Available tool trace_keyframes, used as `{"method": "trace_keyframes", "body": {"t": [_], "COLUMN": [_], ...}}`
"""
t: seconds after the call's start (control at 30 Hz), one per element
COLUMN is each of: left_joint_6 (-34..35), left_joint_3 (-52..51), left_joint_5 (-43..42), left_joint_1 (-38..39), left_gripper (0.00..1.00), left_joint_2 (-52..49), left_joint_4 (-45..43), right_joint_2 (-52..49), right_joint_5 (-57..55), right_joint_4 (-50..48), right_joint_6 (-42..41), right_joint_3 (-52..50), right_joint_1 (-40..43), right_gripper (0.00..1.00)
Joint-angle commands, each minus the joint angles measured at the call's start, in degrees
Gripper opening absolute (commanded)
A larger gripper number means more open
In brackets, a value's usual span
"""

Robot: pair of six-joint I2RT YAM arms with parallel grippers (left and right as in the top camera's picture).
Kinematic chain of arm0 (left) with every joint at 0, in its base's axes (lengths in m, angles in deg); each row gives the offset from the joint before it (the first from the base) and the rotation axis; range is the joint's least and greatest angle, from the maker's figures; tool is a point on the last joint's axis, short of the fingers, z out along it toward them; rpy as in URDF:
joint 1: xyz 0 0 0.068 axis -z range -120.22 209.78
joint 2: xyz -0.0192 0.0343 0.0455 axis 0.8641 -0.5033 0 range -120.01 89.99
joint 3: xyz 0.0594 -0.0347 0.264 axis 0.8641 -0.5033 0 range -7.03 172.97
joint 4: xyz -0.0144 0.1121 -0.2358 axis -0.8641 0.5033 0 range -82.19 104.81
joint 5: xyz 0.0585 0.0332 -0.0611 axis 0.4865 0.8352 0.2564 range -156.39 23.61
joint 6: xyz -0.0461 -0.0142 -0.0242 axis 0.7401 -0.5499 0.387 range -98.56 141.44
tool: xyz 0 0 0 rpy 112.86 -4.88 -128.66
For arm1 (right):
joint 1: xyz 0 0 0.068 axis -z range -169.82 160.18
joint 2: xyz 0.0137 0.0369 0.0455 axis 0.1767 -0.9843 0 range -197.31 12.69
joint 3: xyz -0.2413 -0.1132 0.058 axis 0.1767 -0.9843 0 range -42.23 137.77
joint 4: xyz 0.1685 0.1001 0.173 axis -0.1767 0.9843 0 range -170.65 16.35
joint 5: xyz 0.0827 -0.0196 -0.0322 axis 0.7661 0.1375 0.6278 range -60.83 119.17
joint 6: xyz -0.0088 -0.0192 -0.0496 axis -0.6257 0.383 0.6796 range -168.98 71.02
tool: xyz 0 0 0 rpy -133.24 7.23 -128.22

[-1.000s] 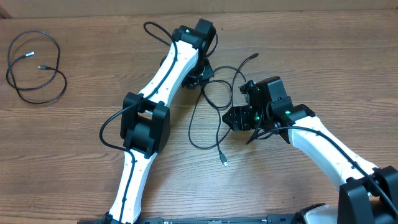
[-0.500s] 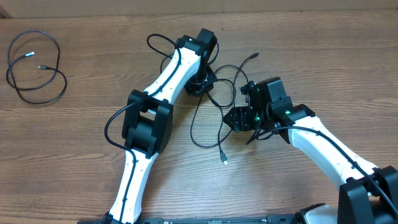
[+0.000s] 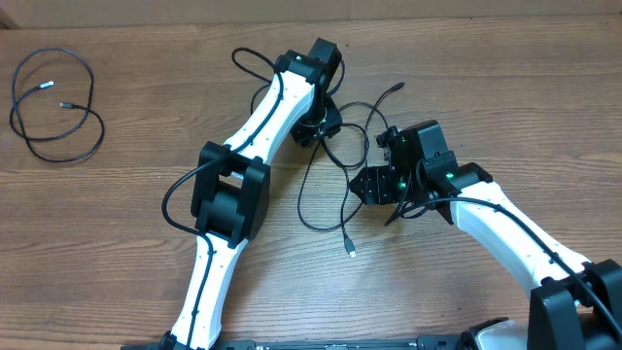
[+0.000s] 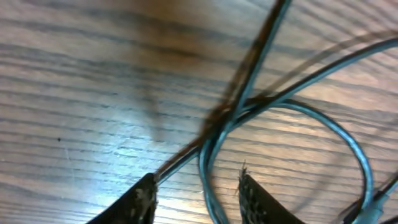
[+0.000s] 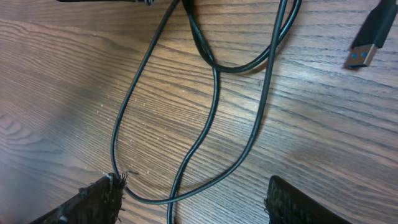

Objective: Untangle cables

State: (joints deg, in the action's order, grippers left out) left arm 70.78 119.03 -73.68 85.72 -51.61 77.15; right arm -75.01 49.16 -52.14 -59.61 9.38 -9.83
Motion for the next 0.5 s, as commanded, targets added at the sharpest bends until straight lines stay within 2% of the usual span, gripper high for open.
{"method": "trace_keyframes", "body": {"t": [0.0, 0.07, 0.27, 0.4, 0.47], "left_joint_6": [-0.85, -0.52, 2.69, 6.01, 7.85], "left_joint_3": [0.31, -0.68, -2.16, -2.38, -3.08], "left_joint_5": [1.64, 3.13, 5.46, 6.69, 6.95], "left_joint_1": [1.77, 2.54, 3.56, 3.61, 3.61], "left_gripper": [0.44, 0.44, 0.34, 0.33, 0.29], "left_joint_2": [0.26, 0.26, 0.13, -0.55, -0.63], "left_joint_4": [-0.07, -0.81, -2.16, -2.16, -2.38], "right_joint_2": [-0.52, -0.52, -0.52, -0.5, -0.52], "right_joint_5": [-0.92, -0.92, -0.92, -0.94, -0.92], "right_joint_4": [-0.15, -0.13, -0.11, 0.28, 0.57], "right_joint_6": [0.26, 0.26, 0.26, 0.26, 0.26], "right_joint_3": [-0.42, -0.42, -0.42, -0.42, -0.42], "right_joint_1": [-0.09, -0.07, -0.07, -0.07, -0.07], "right_gripper": [0.73, 0.73, 0.73, 0.73, 0.73]}}
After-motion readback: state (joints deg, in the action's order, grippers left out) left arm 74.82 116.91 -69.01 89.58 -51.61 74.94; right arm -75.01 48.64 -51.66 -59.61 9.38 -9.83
